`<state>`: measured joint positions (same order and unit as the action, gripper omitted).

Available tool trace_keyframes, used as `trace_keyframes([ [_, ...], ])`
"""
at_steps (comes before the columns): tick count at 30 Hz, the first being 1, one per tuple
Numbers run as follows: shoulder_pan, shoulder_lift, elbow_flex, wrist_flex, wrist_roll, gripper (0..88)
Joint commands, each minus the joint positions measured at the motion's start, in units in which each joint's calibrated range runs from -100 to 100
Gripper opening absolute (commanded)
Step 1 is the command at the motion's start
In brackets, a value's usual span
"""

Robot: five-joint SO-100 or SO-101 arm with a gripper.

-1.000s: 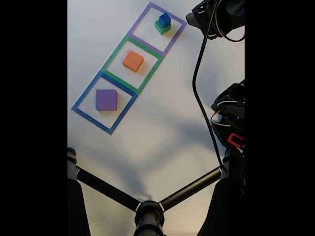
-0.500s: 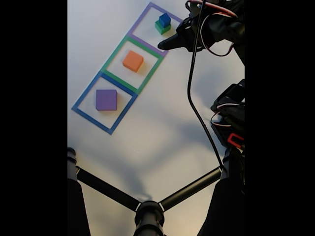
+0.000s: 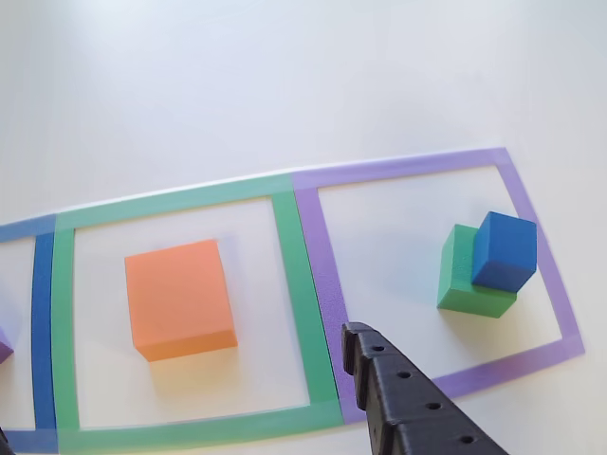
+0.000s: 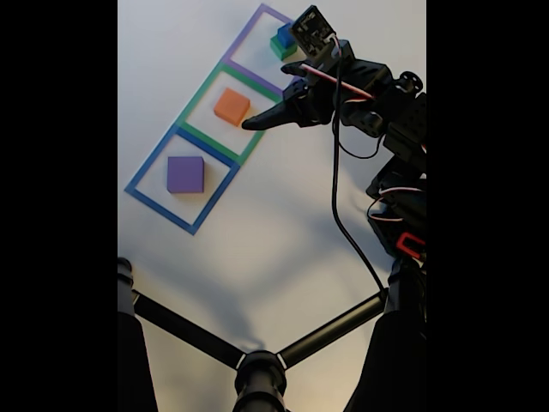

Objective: Tower of hanoi

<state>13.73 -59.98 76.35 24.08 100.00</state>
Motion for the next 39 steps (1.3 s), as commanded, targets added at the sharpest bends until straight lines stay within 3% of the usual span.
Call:
trace_keyframes([
  [1, -1.3, -0.5, 7.4, -14.2, 0.0, 48.9],
  [8, -1.8, 11.3, 15.0, -36.6, 0.0, 50.0],
  [22, -1.1, 47.5, 11.7, -72.4, 0.0, 50.8],
  [39, -5.1, 75.1, 2.0, -91.8, 0.0, 50.7],
])
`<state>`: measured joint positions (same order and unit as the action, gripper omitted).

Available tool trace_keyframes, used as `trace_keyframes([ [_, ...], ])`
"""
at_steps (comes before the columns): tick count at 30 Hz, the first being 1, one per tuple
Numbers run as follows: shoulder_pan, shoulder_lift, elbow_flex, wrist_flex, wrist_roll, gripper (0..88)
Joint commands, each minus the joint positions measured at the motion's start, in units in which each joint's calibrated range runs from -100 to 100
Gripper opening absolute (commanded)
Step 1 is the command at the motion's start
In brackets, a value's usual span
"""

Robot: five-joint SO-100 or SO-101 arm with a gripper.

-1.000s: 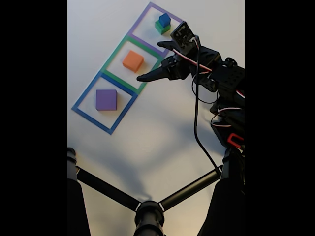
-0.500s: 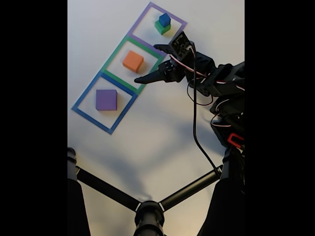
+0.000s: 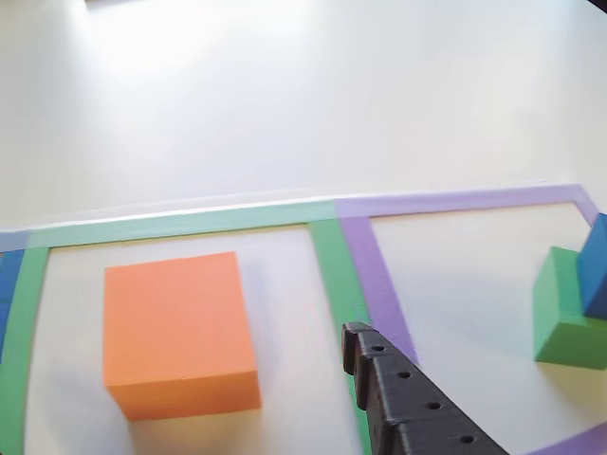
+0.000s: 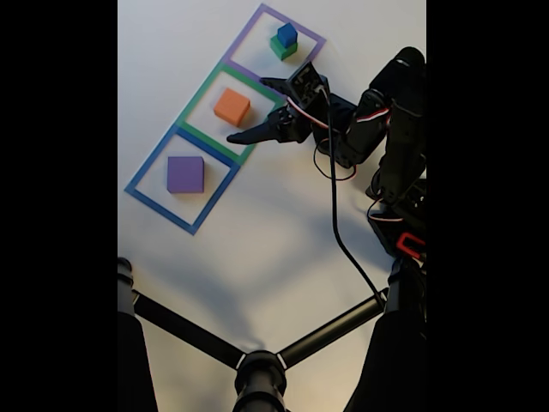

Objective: Tower of hanoi

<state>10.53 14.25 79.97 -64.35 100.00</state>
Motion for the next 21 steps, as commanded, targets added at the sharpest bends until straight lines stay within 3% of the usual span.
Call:
trace_keyframes([
  [1, -2.1, 1.6, -1.8, -3.9, 0.0, 50.7],
  [13, -2.8, 8.7, -8.3, -3.8, 0.0, 51.0],
  [21, -3.1, 10.3, -9.0, -3.3, 0.0, 46.2],
])
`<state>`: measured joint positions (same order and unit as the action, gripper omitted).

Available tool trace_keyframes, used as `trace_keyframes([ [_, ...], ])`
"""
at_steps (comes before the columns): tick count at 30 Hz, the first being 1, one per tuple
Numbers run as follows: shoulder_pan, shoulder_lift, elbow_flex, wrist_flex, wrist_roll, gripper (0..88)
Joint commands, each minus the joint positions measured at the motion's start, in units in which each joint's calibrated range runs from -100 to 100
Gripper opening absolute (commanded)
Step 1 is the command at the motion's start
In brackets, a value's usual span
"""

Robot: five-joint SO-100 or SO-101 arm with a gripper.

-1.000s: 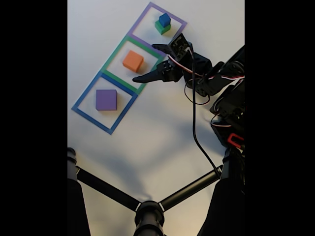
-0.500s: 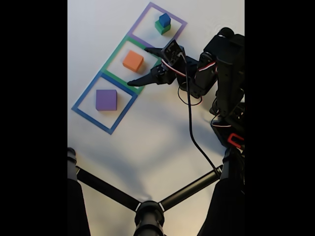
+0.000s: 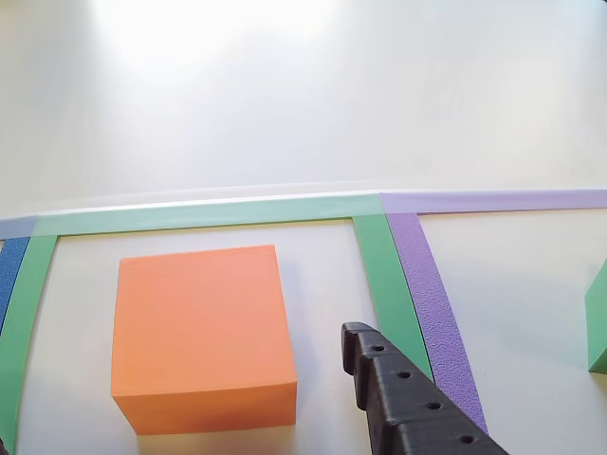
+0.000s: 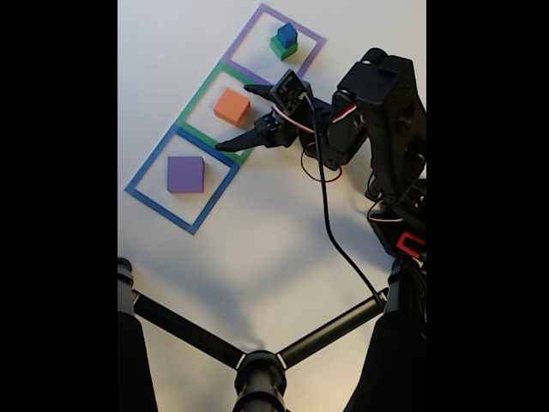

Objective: Tower of hanoi

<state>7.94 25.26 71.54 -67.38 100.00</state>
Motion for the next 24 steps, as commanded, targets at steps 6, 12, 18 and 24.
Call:
trace_keyframes([
  [6, -0.7, 0.7, -1.9, 0.2, 0.0, 45.9],
  [12, -1.6, 1.3, -3.1, 0.7, 0.0, 39.9],
  [18, -2.1, 1.3, -2.9, 0.7, 0.0, 37.8],
  [24, -2.5, 1.3, -2.7, 0.5, 0.0, 35.4],
])
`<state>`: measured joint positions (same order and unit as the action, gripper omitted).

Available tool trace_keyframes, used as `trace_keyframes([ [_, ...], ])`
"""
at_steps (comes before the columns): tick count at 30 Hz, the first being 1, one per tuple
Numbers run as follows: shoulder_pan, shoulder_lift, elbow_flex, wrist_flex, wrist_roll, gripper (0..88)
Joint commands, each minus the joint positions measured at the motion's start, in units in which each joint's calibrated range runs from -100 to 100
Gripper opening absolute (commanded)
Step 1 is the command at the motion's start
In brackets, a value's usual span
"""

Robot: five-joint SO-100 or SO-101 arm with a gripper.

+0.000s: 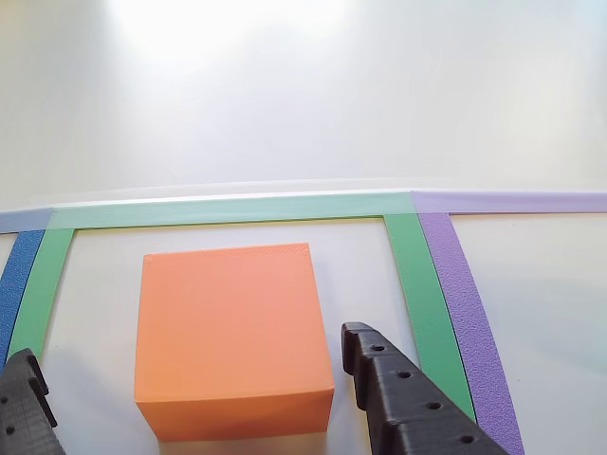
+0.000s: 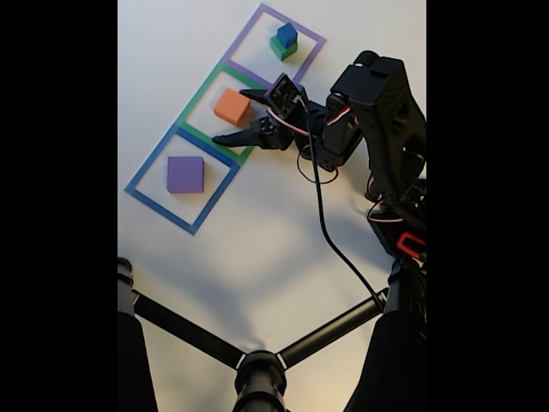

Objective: Tower of hanoi

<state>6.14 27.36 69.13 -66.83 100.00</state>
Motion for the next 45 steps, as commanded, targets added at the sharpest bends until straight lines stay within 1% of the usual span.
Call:
trace_keyframes([
  [1, -0.8, -0.7, -0.3, -0.1, 0.0, 34.9],
  [4, -1.1, -0.5, -0.3, -0.1, 0.0, 31.4],
  [8, -1.5, -0.5, -0.3, -0.1, 0.0, 29.9],
  [18, -2.1, -0.5, -0.1, 0.0, 0.0, 18.9],
  [22, -2.3, -0.5, -0.1, 0.0, 0.0, 16.8],
  [36, -2.5, -1.3, -0.1, 1.4, 0.0, 12.8],
  [45, -2.7, -7.9, 1.6, 6.3, 0.0, 12.1],
])
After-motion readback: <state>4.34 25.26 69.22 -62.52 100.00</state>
